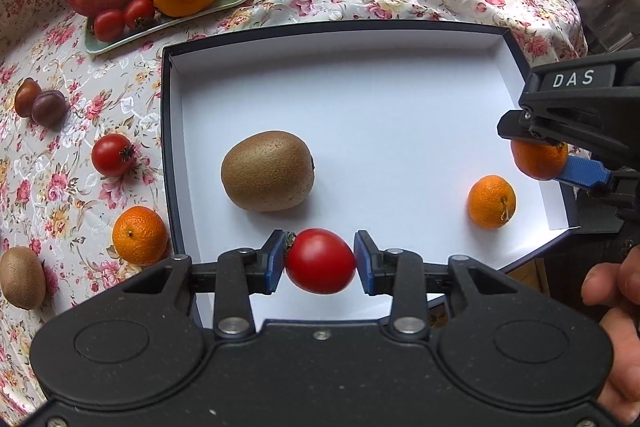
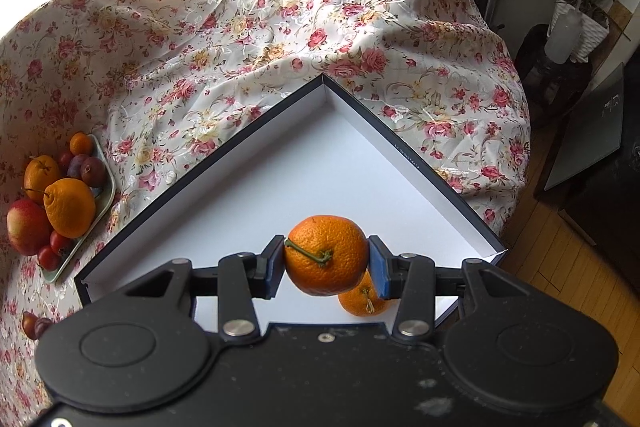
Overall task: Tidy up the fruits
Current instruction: 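Lower the tomato into the box and open the left tool while the right drops its tangerine inside, then lift both open tools away from the box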
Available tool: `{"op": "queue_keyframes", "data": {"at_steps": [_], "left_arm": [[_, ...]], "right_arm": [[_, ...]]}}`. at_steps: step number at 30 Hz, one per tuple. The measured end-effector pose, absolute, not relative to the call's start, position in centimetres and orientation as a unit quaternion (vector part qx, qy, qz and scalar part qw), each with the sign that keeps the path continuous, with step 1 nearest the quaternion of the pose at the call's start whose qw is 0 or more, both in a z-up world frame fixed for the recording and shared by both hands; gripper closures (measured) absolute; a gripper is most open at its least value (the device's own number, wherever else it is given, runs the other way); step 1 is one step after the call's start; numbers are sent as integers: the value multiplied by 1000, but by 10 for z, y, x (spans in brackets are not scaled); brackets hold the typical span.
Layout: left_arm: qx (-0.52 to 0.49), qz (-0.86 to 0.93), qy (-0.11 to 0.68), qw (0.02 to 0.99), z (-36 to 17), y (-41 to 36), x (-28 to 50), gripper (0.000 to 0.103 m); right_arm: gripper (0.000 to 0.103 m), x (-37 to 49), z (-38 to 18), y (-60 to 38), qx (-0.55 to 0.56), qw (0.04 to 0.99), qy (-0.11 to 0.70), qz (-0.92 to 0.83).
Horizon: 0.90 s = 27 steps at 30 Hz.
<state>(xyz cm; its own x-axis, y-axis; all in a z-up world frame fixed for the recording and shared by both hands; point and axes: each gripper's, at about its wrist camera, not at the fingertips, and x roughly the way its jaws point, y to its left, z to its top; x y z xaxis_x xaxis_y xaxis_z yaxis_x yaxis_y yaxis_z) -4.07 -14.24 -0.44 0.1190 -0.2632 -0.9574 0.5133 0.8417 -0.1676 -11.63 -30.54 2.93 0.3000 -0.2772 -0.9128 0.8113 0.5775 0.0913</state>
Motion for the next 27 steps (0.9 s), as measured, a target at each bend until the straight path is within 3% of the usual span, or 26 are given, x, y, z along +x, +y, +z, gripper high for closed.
{"op": "queue_keyframes", "data": {"at_steps": [12,27], "left_arm": [[100,-266,615,736,-8,-148,-43,56],[91,-253,610,746,-1,-134,-35,56]], "right_arm": [[59,-120,46,-303,239,779,427,-392],[59,-115,43,-297,263,763,447,-386]]}}
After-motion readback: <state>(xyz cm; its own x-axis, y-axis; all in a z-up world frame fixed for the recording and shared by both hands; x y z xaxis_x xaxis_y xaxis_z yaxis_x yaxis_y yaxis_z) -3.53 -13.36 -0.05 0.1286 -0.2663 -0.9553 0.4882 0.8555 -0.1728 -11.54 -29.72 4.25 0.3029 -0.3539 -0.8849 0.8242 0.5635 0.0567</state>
